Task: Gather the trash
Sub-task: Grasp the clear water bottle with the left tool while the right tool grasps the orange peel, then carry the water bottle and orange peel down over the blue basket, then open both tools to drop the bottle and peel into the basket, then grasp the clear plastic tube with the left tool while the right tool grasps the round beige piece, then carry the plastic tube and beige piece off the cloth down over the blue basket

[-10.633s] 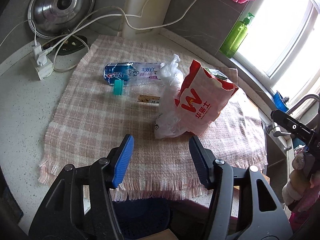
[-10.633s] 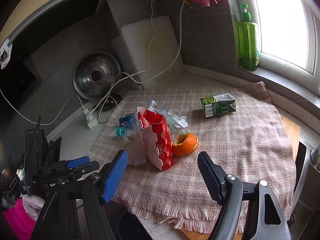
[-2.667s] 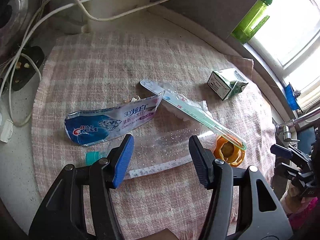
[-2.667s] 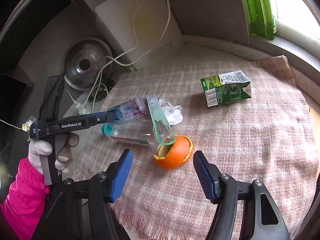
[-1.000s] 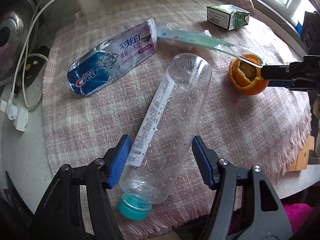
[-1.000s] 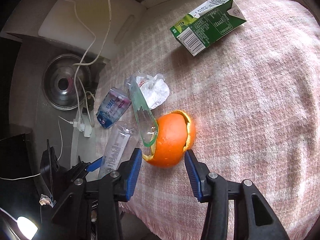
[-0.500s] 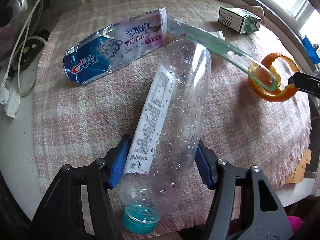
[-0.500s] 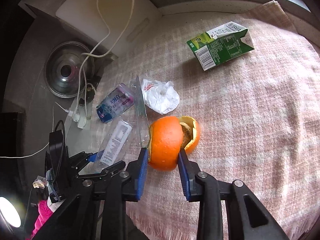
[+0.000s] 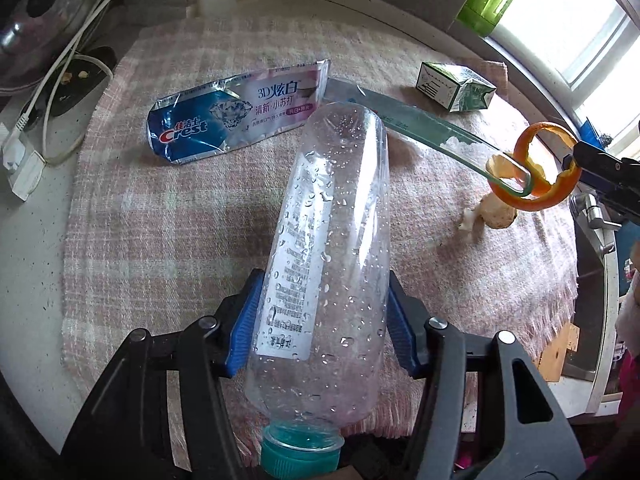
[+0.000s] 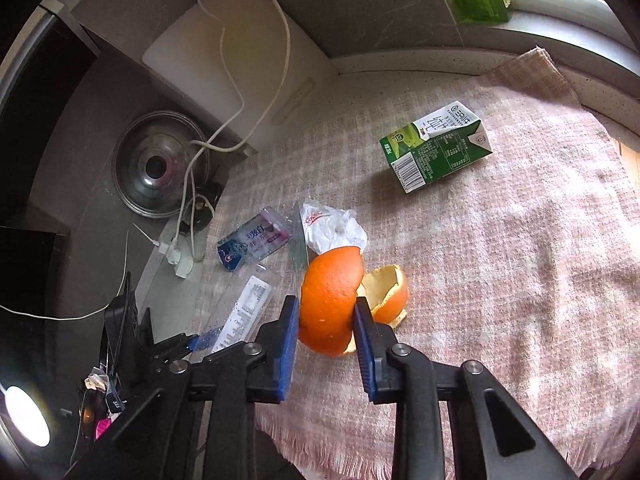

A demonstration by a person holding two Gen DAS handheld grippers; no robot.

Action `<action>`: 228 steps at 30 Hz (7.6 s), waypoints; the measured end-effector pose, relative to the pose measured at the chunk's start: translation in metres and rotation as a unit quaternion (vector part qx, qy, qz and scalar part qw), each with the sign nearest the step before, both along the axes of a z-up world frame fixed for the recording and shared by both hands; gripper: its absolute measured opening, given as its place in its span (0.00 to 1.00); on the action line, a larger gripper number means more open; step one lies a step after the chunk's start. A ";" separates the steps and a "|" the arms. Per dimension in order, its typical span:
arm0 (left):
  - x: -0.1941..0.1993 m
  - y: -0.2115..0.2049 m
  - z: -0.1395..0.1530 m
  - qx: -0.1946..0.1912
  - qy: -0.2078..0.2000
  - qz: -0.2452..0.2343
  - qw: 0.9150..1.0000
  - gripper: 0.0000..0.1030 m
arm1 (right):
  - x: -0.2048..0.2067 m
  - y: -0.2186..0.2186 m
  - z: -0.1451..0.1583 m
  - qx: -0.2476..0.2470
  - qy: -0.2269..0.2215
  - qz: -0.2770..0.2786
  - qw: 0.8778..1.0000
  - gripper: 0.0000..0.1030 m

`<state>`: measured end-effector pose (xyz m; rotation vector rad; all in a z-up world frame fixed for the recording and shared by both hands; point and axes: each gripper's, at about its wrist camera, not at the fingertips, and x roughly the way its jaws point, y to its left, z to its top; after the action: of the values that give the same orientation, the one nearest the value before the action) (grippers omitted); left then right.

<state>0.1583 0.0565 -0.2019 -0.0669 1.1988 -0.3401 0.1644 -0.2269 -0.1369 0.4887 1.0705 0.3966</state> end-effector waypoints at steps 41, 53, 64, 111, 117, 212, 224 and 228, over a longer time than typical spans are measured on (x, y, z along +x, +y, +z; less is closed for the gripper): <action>-0.180 0.040 0.011 -0.009 0.006 0.008 1.000 0.56 | -0.164 0.050 0.016 -0.050 -0.030 0.091 0.994 0.25; -0.233 0.061 -0.028 -0.001 0.051 0.009 0.999 0.56 | -0.206 0.105 -0.016 -0.076 0.000 0.151 0.986 0.25; -0.262 0.068 -0.096 0.017 0.122 0.006 0.992 0.56 | -0.227 0.142 -0.057 -0.112 0.025 0.187 0.976 0.25; -0.235 0.046 -0.174 0.038 0.189 -0.010 0.981 0.64 | -0.217 0.182 -0.145 -0.172 0.080 0.203 0.961 0.36; -0.234 0.050 -0.165 0.032 0.179 -0.006 0.983 0.64 | -0.213 0.174 -0.134 -0.161 0.074 0.199 0.964 0.36; 0.093 -0.059 -0.040 -0.130 0.090 0.162 0.974 0.22 | 0.013 0.040 -0.074 -0.116 -0.037 0.212 0.970 0.39; 0.062 -0.041 -0.015 -0.151 0.071 0.152 0.974 0.20 | -0.002 0.020 -0.048 -0.110 -0.070 0.179 0.975 0.38; 0.043 -0.038 -0.004 -0.149 0.059 0.142 0.977 0.20 | -0.009 0.013 -0.041 -0.103 -0.071 0.166 0.978 0.38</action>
<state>0.2014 0.0183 -0.2061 -0.5202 1.2279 -0.2652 0.1553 -0.2137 -0.1775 0.0928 1.0410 0.5979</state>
